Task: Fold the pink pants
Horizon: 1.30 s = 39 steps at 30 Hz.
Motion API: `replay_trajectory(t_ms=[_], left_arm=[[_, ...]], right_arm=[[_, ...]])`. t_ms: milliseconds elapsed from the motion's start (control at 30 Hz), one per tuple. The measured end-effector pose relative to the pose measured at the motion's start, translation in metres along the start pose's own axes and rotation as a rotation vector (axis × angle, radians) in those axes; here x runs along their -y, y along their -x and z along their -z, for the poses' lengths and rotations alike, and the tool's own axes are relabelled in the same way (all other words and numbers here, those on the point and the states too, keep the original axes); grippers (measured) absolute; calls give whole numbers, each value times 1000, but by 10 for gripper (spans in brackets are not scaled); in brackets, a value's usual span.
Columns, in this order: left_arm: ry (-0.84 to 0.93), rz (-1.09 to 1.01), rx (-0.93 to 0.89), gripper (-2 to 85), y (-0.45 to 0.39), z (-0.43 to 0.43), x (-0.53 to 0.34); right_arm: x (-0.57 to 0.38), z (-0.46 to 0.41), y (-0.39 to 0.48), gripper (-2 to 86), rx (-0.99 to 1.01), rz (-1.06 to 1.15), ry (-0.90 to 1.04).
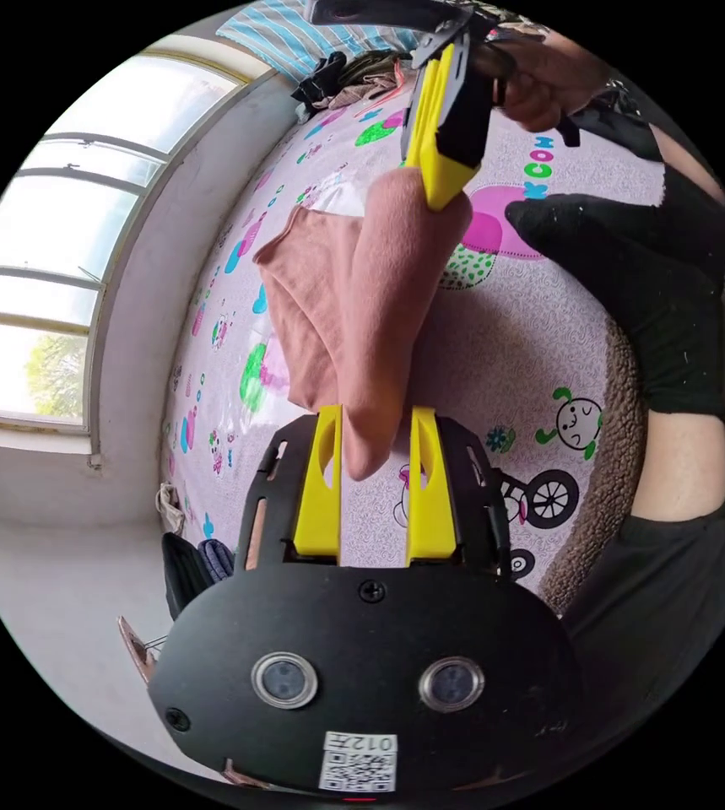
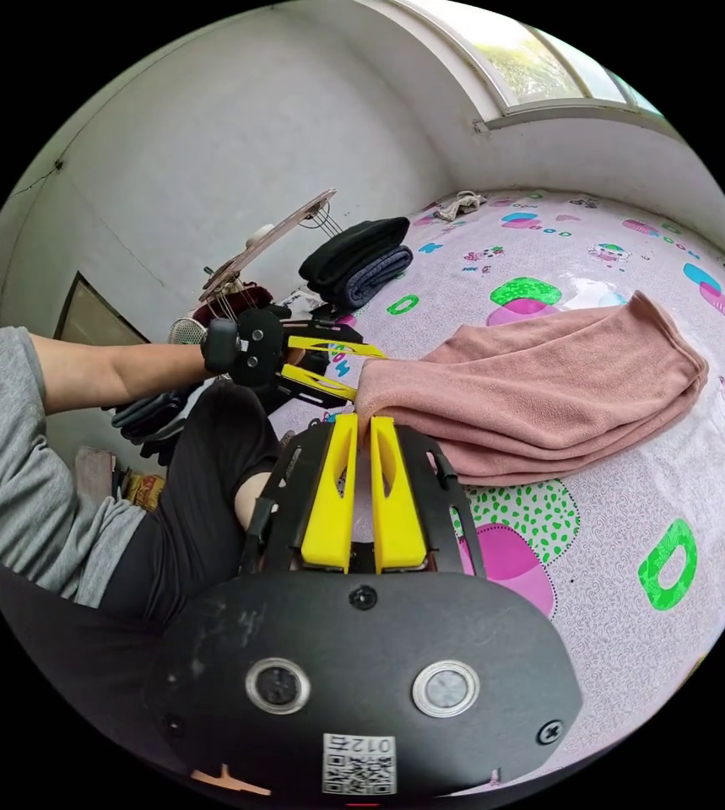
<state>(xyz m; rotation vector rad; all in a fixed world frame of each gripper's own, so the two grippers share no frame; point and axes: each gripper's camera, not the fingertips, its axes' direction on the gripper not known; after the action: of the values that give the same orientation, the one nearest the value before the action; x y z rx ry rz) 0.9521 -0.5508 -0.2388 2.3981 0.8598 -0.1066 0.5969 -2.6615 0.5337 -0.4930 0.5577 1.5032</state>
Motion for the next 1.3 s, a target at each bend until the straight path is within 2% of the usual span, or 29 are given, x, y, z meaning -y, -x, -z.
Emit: replay_trajectory(t_ms=[367,533,700,833,967,1033,1200,1300], left_arm=[[22,-18,-20,61,-28,-3,-8],[-14,-29,-41,59,-32,37,-18],[-39,-65,-92,59,-35,99,-30],[-34,-132,-57,62,-42,131,-32],[-32,-147,-46,69,-54,135,-36],[-20,-130,-52,74,-62,127,-41],[9,67,-99,103,-86,122,-58],[20,126,-50,121,-106,141,-64]], right_arm=[[14,39,-16,6,34,-43,16],[21,73,-15,6,94,-15,26],[32,104,-9,7,261,15,73],[39,124,-10,7,371,10,67],[39,126,-11,7,367,26,59],[42,124,-9,7,355,43,59],[61,123,-6,6,325,107,76],[68,123,-11,6,335,103,87]])
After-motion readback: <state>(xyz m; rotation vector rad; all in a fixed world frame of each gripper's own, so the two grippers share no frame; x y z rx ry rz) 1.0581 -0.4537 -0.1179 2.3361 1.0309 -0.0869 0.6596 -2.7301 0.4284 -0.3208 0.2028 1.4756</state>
